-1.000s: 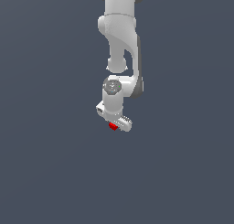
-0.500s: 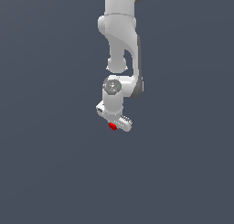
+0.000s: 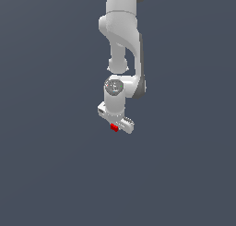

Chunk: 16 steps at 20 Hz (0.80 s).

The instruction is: Pick up the red cube and move it to a goal position.

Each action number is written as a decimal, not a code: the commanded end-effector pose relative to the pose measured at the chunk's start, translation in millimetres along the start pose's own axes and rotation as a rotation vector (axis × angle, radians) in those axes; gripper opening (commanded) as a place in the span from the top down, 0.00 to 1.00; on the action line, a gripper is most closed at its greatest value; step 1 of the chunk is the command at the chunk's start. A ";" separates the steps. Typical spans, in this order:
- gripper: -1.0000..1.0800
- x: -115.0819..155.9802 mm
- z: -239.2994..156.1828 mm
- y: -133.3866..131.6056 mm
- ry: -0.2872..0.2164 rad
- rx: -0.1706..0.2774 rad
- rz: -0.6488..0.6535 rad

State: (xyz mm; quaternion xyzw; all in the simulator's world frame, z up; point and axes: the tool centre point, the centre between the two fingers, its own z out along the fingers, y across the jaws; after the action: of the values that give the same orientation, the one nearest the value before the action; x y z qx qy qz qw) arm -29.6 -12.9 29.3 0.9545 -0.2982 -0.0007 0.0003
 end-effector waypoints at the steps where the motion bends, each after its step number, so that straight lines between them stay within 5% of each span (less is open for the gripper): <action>1: 1.00 3.2 -8.6 -6.0 0.001 0.001 0.000; 16: 1.00 39.9 -102.4 -73.6 0.002 -0.001 0.000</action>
State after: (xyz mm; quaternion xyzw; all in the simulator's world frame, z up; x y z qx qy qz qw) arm 37.1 20.8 120.0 0.9546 -0.2980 0.0002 0.0009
